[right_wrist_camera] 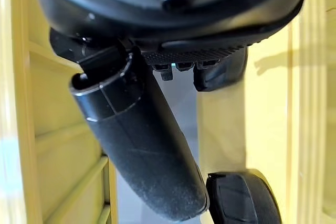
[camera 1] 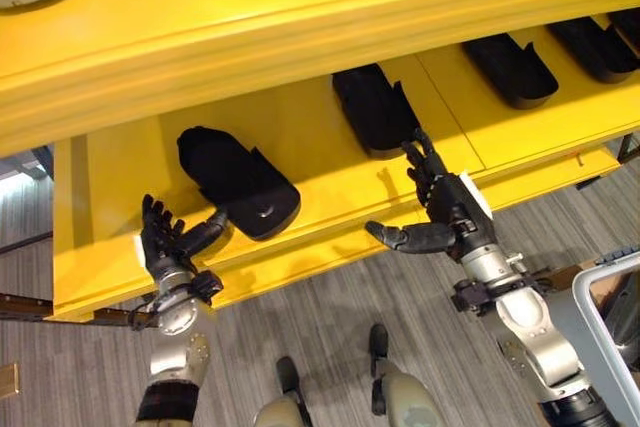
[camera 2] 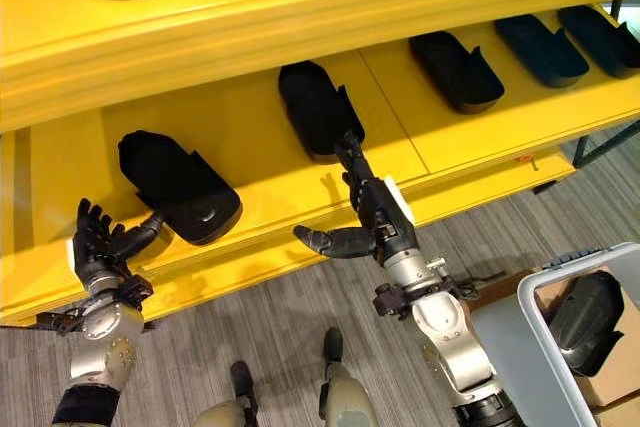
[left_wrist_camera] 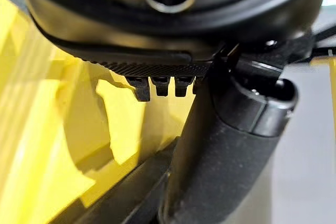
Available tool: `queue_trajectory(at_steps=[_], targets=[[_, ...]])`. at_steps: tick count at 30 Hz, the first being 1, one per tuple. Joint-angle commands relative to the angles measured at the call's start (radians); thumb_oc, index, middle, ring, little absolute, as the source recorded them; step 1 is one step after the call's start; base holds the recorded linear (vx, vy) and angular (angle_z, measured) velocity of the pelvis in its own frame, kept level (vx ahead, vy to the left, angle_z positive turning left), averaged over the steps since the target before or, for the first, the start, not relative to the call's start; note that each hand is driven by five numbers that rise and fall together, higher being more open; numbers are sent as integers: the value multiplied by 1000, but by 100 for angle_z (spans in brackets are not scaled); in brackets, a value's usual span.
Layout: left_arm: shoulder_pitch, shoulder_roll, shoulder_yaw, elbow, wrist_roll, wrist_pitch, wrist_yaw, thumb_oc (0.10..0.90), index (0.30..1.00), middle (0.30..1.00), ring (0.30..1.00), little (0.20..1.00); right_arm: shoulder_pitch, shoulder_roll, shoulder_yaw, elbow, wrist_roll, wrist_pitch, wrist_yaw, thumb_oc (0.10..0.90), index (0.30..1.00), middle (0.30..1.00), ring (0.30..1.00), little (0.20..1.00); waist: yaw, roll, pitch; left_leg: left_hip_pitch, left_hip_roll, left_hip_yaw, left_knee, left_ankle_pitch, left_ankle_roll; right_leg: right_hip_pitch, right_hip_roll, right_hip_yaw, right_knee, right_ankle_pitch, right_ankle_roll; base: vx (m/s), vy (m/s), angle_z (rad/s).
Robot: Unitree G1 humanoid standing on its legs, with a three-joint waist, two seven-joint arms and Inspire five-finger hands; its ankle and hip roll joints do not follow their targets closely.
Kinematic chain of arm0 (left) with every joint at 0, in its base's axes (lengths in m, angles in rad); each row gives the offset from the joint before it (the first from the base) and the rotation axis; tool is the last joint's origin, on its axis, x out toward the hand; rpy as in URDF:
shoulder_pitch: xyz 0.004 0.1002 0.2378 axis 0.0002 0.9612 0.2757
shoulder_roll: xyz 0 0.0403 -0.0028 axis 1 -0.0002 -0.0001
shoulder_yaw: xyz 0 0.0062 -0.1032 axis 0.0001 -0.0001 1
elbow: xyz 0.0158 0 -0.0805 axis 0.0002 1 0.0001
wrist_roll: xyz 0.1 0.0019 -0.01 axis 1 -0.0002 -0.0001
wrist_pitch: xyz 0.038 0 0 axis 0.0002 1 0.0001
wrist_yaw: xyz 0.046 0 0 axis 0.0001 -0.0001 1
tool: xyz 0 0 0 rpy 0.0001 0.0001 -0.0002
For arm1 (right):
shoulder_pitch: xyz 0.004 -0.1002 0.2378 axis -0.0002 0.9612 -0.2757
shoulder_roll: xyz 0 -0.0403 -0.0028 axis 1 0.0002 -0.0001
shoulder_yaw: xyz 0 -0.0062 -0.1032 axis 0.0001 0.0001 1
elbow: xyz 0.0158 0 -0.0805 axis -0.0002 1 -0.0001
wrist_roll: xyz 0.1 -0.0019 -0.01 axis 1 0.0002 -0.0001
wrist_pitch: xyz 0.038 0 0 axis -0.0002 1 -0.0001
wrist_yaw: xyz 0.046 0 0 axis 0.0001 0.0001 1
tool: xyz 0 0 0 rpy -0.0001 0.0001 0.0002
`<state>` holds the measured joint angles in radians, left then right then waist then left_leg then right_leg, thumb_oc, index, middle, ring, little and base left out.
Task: Move parts from the plastic box to the shelf.
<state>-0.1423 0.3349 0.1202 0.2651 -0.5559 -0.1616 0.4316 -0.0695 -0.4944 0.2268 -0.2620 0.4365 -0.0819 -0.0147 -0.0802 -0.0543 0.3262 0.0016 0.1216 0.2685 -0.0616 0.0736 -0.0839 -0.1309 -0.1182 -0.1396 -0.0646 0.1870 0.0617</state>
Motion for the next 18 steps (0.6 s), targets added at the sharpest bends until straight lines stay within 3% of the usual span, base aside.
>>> queue_trajectory(at_steps=[1, 18], targets=[[-89, 101, 13, 37, -13, -83, -1, 900, 1000, 1000, 1000, 1000, -39, 32, -11, -114, 58, -112, 0, 900, 1000, 1000, 1000, 1000, -6, -38, -73, 10, 73, -31, 27, -3, -39, -14, -127, 3, 116, -63, 125, 0, 0, 0], [-221, 143, -11, 291, -109, -83, -11, 900, 1000, 1000, 1000, 1000, 4, 20, 6, -118, 60, -126, -2, 900, 1000, 1000, 1000, 1000, -31, -61, -55, 7, 70, -13, 38, -13, -41, -29, -127, 24, 114, -54, 129, 1, 4, -2]])
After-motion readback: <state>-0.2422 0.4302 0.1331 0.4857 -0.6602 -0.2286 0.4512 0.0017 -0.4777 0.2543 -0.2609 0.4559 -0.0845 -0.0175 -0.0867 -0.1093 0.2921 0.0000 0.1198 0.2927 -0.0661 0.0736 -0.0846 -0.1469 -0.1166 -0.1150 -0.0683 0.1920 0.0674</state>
